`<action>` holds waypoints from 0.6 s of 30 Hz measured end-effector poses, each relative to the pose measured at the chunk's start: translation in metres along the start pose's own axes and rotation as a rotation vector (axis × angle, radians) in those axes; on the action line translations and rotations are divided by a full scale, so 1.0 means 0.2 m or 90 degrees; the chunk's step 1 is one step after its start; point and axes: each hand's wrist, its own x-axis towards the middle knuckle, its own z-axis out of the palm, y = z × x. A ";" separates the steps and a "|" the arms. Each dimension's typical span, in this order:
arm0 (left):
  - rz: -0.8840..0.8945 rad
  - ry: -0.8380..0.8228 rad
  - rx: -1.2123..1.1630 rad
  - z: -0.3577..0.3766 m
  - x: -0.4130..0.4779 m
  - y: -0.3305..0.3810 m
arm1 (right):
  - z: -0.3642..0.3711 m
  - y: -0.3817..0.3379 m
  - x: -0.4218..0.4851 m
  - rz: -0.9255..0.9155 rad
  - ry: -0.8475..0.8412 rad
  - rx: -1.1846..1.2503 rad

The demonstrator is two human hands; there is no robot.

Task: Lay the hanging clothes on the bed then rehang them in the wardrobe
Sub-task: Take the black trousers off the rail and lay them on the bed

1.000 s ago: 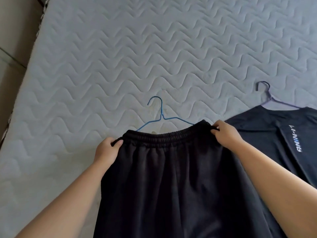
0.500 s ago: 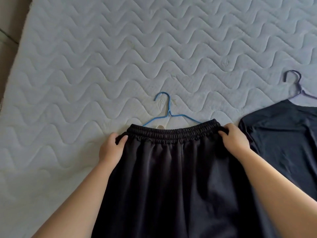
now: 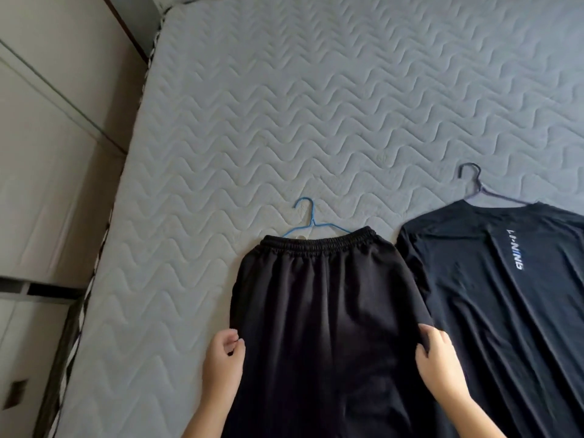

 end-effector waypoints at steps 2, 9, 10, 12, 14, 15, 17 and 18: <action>-0.072 0.013 -0.047 -0.03 -0.19 -0.09 | -0.02 0.14 -0.18 0.041 -0.008 0.029; -0.310 0.061 -0.144 0.03 -0.72 -0.31 | -0.13 0.54 -0.65 0.190 -0.032 0.137; -0.297 0.048 -0.097 0.04 -0.78 -0.33 | -0.14 0.59 -0.70 0.212 -0.035 0.152; -0.264 0.015 -0.007 0.03 -0.89 -0.36 | -0.17 0.65 -0.80 0.244 -0.046 0.173; -0.239 -0.028 0.048 -0.01 -0.97 -0.39 | -0.21 0.71 -0.88 0.258 -0.055 0.182; -0.225 -0.043 0.069 -0.04 -1.01 -0.41 | -0.23 0.73 -0.91 0.256 -0.065 0.180; -0.183 -0.070 0.108 -0.11 -1.08 -0.44 | -0.26 0.77 -0.97 0.244 -0.097 0.166; -0.159 -0.077 0.129 -0.15 -1.12 -0.47 | -0.27 0.80 -0.99 0.234 -0.116 0.149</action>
